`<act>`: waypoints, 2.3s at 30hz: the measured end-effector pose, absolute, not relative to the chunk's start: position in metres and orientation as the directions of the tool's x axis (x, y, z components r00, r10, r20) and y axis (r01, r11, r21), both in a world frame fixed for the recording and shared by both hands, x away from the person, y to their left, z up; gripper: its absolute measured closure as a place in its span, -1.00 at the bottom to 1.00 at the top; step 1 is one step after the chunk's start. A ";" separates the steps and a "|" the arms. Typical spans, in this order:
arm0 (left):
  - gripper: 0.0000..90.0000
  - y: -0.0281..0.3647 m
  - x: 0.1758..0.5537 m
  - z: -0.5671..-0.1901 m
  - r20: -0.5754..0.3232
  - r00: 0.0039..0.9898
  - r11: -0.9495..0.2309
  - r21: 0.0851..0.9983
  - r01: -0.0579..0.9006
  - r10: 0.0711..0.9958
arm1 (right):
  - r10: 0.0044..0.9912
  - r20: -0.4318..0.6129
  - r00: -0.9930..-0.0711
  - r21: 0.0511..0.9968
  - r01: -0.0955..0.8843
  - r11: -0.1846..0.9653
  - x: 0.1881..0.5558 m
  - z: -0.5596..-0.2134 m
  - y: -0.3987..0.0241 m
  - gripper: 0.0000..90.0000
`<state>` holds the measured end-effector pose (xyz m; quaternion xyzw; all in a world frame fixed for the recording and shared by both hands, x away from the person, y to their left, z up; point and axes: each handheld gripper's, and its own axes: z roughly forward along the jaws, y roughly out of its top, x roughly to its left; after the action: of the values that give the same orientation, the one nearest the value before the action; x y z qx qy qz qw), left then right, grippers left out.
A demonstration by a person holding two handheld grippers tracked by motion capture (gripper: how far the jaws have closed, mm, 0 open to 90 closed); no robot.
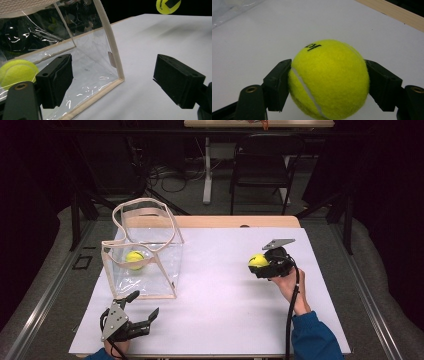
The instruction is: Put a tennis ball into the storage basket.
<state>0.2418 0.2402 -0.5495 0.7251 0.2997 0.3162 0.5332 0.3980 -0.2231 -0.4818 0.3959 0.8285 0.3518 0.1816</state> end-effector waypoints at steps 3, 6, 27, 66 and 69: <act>-0.65 0.239 0.242 -0.549 0.140 0.623 -0.252 0.963 0.095 0.770 | 0.779 -0.023 -0.626 0.731 0.522 0.440 0.398 -0.479 -0.220 -0.42; -0.65 0.239 0.242 -0.549 0.141 0.623 -0.254 0.963 0.095 0.769 | 0.775 -0.021 -0.632 0.730 0.519 0.444 0.397 -0.477 -0.217 -0.42; -0.65 0.239 0.242 -0.549 0.135 0.622 -0.246 0.964 0.096 0.771 | 0.744 -0.013 -0.668 0.739 0.495 0.457 0.396 -0.464 -0.203 -0.42; -0.65 0.240 0.243 -0.550 0.132 0.619 -0.241 0.966 0.096 0.775 | 0.682 -0.008 -0.731 0.746 0.450 0.490 0.413 -0.433 -0.166 -0.41; -0.65 0.241 0.243 -0.550 0.127 0.616 -0.237 0.966 0.099 0.777 | 0.679 -0.009 -0.734 0.750 0.444 0.490 0.415 -0.430 -0.164 -0.41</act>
<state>0.2427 0.2410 -0.5503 0.7204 0.3043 0.3152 0.5376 0.4149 -0.1640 -0.4297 0.3304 0.8494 0.3819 0.1538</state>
